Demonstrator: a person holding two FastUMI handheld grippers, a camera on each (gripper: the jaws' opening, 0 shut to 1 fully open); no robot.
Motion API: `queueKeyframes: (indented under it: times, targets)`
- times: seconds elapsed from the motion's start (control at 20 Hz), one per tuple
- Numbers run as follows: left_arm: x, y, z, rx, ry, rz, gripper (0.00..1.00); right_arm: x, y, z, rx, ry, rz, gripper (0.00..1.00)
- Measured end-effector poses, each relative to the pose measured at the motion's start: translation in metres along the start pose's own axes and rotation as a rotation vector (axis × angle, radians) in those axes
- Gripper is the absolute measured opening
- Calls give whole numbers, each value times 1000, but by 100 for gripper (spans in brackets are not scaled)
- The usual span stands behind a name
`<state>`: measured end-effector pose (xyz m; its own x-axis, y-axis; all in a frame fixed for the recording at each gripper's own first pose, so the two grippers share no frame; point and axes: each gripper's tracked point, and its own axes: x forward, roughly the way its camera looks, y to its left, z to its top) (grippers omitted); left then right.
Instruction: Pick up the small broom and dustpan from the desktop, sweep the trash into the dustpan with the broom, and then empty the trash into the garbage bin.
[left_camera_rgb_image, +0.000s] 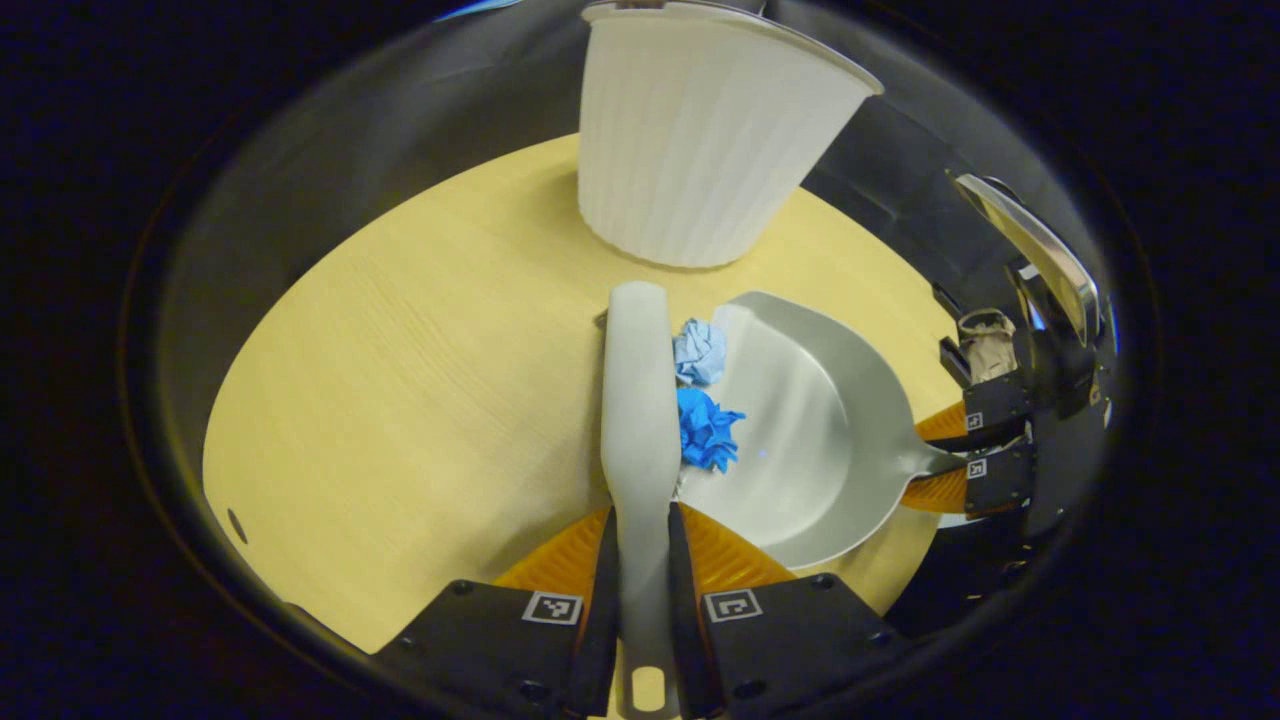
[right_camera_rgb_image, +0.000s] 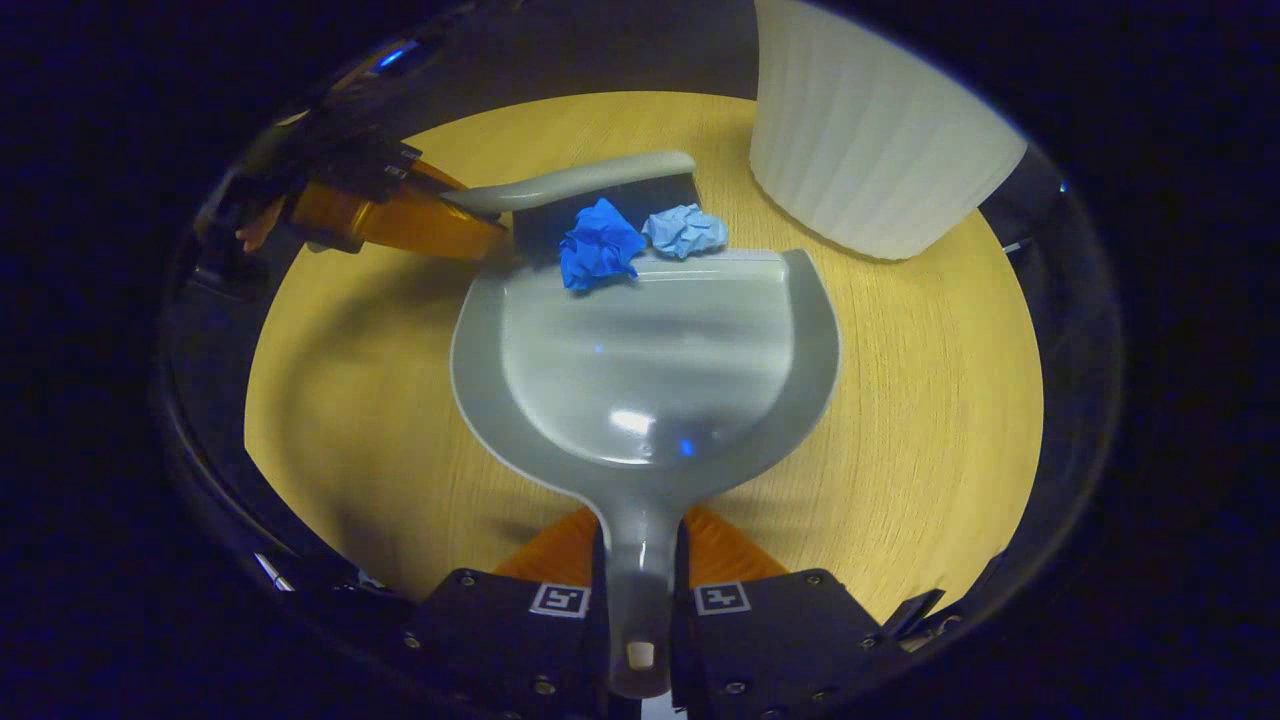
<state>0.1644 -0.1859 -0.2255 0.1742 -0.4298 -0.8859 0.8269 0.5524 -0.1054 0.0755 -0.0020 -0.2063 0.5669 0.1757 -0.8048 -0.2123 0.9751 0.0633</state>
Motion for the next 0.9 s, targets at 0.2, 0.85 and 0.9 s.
queueKeyframes:
  times: [0.2,0.85,0.9]
  targets:
    - [-4,-29,-2,44,22,-79,32,-3,-5,-2,29,-29,0,23]
    - [-51,-37,15,-186,-159,-73,30,-16,-11,-17,94,-270,-33,23]
    - [-59,-36,16,-219,-189,-72,30,-15,-13,-16,101,-281,-34,24]
